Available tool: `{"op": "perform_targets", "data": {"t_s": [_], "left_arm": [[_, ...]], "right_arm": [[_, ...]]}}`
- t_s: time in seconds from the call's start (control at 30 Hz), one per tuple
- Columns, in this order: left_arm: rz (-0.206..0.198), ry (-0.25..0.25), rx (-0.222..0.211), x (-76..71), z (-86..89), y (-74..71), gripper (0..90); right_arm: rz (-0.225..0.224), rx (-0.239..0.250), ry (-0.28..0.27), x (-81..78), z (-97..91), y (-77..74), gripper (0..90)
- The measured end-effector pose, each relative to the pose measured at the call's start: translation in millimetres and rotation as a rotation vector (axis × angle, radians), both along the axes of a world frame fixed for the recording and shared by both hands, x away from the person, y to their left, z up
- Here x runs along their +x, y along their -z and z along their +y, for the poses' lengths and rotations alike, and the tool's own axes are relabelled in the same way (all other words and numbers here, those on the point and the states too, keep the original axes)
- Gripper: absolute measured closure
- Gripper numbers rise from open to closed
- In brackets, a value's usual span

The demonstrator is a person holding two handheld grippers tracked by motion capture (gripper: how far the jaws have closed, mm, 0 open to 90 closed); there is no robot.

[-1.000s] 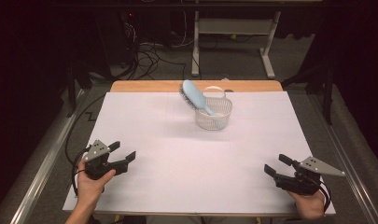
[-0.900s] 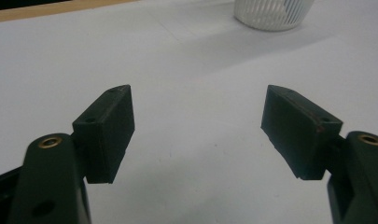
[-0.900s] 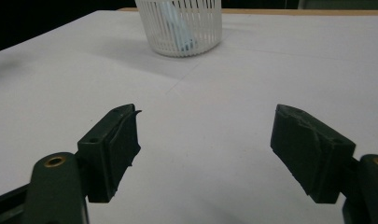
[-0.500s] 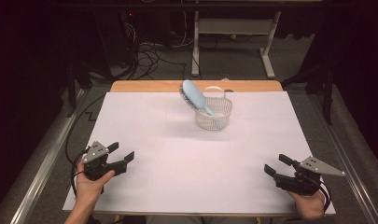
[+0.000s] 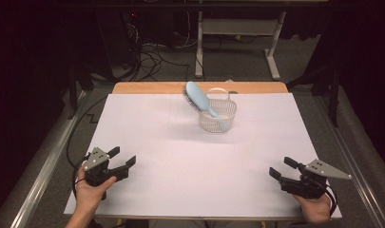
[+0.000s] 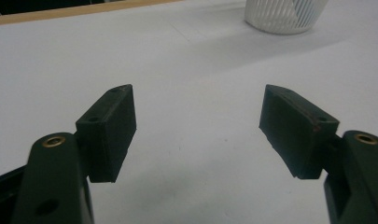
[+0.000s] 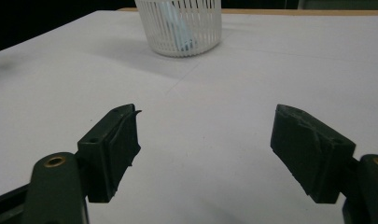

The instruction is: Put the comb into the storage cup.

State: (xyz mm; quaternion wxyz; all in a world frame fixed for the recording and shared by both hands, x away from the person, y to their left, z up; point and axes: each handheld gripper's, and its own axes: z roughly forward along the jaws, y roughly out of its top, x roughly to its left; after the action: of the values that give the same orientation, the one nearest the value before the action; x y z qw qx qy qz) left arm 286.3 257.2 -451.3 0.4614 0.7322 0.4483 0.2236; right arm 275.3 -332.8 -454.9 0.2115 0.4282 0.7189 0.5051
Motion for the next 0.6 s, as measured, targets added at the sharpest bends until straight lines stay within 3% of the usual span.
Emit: {"op": "perform_targets", "data": {"t_s": [0.6], "left_arm": [[-0.012, -0.015, -0.015, -5.3, -0.1, 6.6, 28.2]], "right_arm": [[0.0, 0.003, 0.001, -0.3, -0.1, -0.1, 23.7]]}}
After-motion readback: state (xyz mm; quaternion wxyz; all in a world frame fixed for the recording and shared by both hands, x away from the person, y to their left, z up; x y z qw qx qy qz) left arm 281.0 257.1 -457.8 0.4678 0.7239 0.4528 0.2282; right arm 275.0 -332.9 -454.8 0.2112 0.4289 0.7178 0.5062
